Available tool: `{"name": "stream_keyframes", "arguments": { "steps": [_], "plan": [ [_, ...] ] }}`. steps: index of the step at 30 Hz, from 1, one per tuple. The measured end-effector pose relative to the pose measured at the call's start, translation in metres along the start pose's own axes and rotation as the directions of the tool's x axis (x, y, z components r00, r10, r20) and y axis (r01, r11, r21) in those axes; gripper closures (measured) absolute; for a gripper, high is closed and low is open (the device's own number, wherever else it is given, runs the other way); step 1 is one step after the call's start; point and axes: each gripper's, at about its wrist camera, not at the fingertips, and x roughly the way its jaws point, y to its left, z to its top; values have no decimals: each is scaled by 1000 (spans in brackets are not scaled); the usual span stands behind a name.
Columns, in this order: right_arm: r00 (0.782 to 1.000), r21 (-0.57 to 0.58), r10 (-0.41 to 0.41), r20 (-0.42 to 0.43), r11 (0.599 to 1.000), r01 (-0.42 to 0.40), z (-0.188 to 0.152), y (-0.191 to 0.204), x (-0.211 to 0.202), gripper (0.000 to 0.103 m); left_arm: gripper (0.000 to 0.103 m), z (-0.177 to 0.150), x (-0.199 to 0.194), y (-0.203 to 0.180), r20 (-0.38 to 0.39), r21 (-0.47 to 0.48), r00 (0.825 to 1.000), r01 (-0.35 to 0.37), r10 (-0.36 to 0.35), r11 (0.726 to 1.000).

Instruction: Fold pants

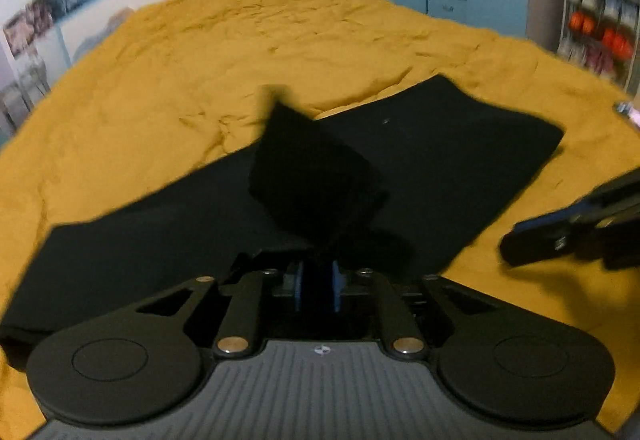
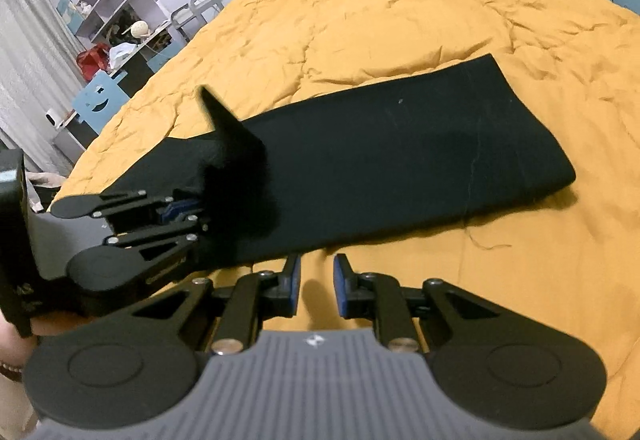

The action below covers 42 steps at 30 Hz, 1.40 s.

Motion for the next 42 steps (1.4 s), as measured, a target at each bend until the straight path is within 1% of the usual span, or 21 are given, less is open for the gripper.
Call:
{"name": "stream_keyframes", "arguments": {
  "steps": [2, 4, 8, 11, 13, 16, 17, 20, 22, 23, 24, 25, 27, 30, 33, 34, 35, 36, 38, 40, 42],
  "plan": [
    [1000, -2, 8, 6, 1000, -8, -1, 0, -3, 89, 79, 0, 0, 4, 11, -18, 999, 40, -40, 999],
    [1000, -5, 11, 14, 1000, -11, 0, 0, -5, 89, 78, 4, 5, 4, 19, -19, 997, 73, -72, 997],
    [1000, -3, -4, 24, 1000, 4, -1, -5, -11, 89, 78, 14, 8, -14, 49, 2, 981, 189, -189, 982],
    [999, 11, -8, 34, 1000, 8, 1, -10, -15, 89, 78, 14, 6, -19, 34, 13, 974, 222, -223, 975],
    [999, 0, 0, 42, 1000, 0, 3, -9, -16, 89, 78, 12, -2, -17, 47, 5, 971, 233, -233, 972],
    [999, -57, 20, 46, 998, -17, 6, 1, -16, 89, 73, 10, -20, -1, 59, -38, 978, 201, -199, 979],
    [999, -81, 29, 46, 996, -25, 7, 7, -14, 89, 71, 7, -26, 5, 49, -58, 984, 173, -170, 983],
    [998, -164, 50, 37, 985, -43, 11, 26, -2, 88, 69, 0, -32, 30, -2, -93, 999, 35, -35, 995],
    [998, -234, 61, 25, 971, -54, 14, 44, 9, 86, 69, -5, -35, 47, -17, -104, 999, -36, 35, 994],
    [997, -265, 69, 20, 962, -61, 15, 52, 14, 83, 67, -8, -37, 56, -17, -118, 998, -64, 63, 991],
    [997, -299, 77, 15, 952, -69, 15, 61, 20, 81, 63, -10, -38, 63, -21, -132, 997, -83, 81, 988],
    [997, -341, 81, 9, 937, -73, 16, 71, 26, 80, 61, -12, -39, 70, -26, -152, 995, -101, 98, 983],
    [998, -413, 66, 1, 909, -60, 16, 86, 38, 73, 61, -16, -41, 84, -30, -203, 993, -120, 116, 972],
    [1000, -536, 19, 16, 844, -8, 12, 108, 53, 73, 61, -21, -39, 96, -33, -255, 993, -119, 114, 960],
    [999, -617, -24, 44, 786, 46, 10, 121, 64, 73, 61, -24, -37, 102, -33, -266, 993, -115, 111, 957],
    [998, -628, -32, 51, 776, 57, 11, 122, 67, 77, 61, -25, -36, 103, -30, -266, 994, -113, 109, 957],
    [998, -630, -32, 52, 774, 58, 12, 123, 67, 96, 61, -24, -33, 103, -26, -268, 993, -116, 113, 956],
    [998, -613, -28, 49, 788, 52, 15, 121, 67, 103, 61, -25, -34, 105, -20, -271, 993, -117, 116, 955],
    [998, -541, -13, 55, 840, 41, 22, 111, 61, 103, 61, -26, -32, 106, -11, -275, 993, -115, 116, 955],
    [998, -409, -13, 56, 912, 35, 33, 91, 54, 103, 61, -25, -28, 107, -5, -271, 993, -115, 118, 956],
    [999, -255, -12, 39, 967, 22, 39, 63, 50, 103, 61, -25, -25, 108, -6, -266, 993, -118, 120, 957]
  ]
}}
